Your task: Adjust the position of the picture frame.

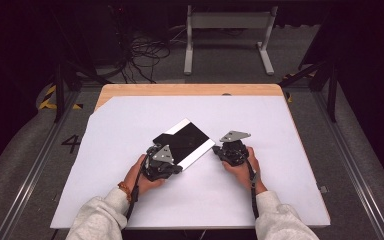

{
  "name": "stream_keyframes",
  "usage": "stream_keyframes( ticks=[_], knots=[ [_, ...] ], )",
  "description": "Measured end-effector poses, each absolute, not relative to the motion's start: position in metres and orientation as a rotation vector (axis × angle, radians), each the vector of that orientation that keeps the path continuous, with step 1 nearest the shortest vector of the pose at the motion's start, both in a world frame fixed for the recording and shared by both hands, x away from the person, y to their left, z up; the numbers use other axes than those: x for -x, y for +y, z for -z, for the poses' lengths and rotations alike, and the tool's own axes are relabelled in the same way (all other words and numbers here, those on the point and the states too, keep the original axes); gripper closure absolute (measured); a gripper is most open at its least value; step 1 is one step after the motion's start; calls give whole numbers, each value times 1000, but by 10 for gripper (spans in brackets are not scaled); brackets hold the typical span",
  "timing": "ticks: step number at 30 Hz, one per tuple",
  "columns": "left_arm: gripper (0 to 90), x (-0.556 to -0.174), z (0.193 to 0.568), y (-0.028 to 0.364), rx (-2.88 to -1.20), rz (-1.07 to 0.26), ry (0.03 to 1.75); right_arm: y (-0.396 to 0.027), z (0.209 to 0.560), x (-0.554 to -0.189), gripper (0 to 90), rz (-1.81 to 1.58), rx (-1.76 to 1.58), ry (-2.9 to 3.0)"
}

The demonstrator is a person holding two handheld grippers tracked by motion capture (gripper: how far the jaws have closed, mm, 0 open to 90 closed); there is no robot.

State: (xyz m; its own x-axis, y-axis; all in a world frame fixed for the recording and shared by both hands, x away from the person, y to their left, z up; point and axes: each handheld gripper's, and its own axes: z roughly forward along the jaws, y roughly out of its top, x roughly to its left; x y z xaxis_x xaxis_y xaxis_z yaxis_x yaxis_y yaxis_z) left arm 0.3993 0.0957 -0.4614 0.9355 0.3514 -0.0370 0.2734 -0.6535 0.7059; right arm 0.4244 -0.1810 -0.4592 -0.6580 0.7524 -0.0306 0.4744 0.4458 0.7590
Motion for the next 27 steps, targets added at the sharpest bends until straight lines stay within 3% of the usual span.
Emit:
stream_keyframes(
  ticks=[12, 21, 27],
  knots=[
    [897, -401, 459, 72, -2336, -148, 399, -167, 458, -405, 888, -1052, -940, 2375],
    [893, -418, 434, 131, -2195, -272, 538, -168, 457, -398, 888, -1073, -941, 2377],
    [897, -447, 434, 178, -2118, -348, 739, -159, 455, -393, 900, -1102, -907, 2390]
  ],
)
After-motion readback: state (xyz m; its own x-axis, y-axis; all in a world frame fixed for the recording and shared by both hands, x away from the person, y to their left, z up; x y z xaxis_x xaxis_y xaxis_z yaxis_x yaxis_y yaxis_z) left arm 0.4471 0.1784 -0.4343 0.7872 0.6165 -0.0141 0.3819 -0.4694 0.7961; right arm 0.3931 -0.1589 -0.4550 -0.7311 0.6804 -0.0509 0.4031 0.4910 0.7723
